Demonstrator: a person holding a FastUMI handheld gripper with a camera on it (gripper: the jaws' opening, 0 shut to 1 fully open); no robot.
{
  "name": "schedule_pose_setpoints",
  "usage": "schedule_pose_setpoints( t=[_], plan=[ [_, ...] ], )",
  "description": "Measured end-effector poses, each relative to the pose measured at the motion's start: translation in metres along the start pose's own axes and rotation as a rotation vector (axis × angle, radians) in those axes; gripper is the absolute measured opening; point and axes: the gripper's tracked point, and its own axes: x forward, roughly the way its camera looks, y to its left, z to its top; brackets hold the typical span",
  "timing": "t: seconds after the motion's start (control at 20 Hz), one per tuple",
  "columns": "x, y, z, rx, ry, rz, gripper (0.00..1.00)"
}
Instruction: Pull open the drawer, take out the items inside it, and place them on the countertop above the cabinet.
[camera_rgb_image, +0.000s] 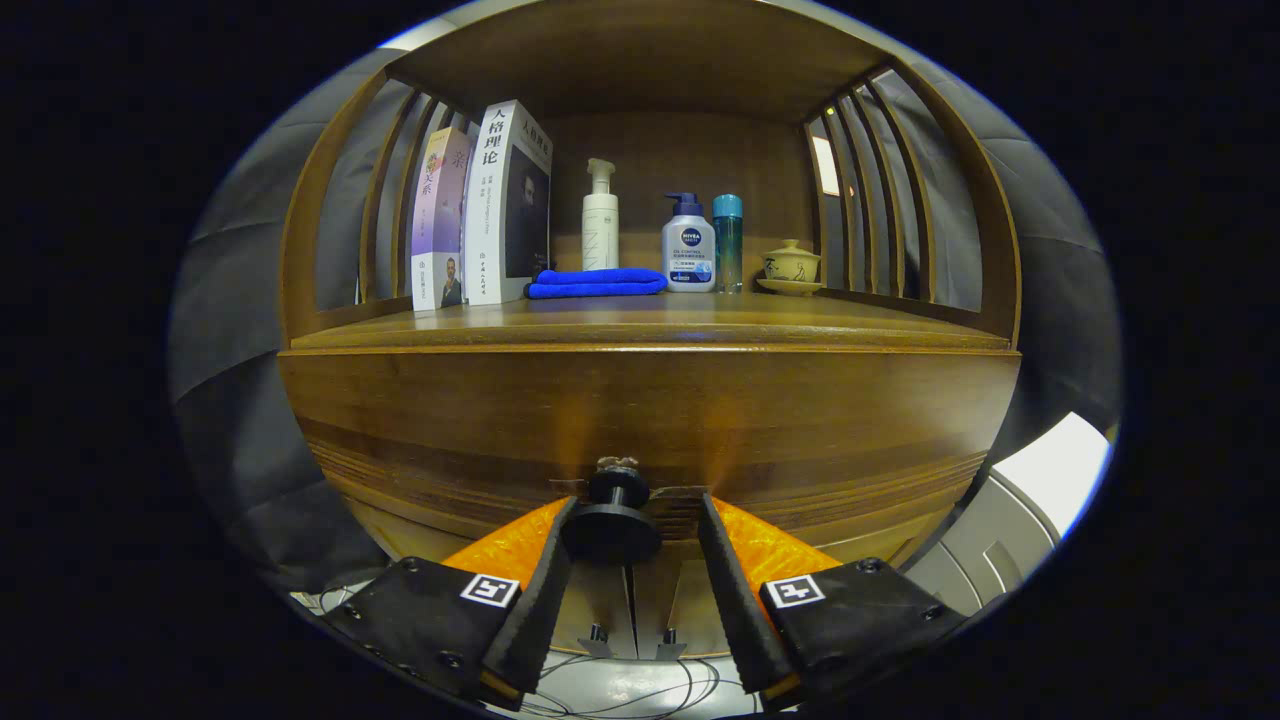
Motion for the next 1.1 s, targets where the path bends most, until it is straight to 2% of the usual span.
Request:
schedule_pose_setpoints(
  t=[0.05,0.1,0.25,0.45,0.5,0.55,0.8,1.1],
  plan=[
    [-0.001,0.0,0.0,0.0,-0.002,-0.001,0.75],
    [-0.003,0.012,0.002,0.012,-0.002,0.045,0.68],
    [0.001,0.01,0.0,0.013,-0.017,0.021,0.49],
    [-0.003,0.01,0.001,0.022,-0.015,0.057,0.29],
    [0.009,0.007,-0.004,0.03,-0.025,0.053,0.29],
    [0.0,0.009,-0.001,0.028,-0.014,0.062,0.22],
    [-0.008,0.008,-0.001,0.044,0.001,0.059,0.22],
    [-0.043,0.006,-0.012,0.033,-0.007,0.06,0.22]
  ],
)
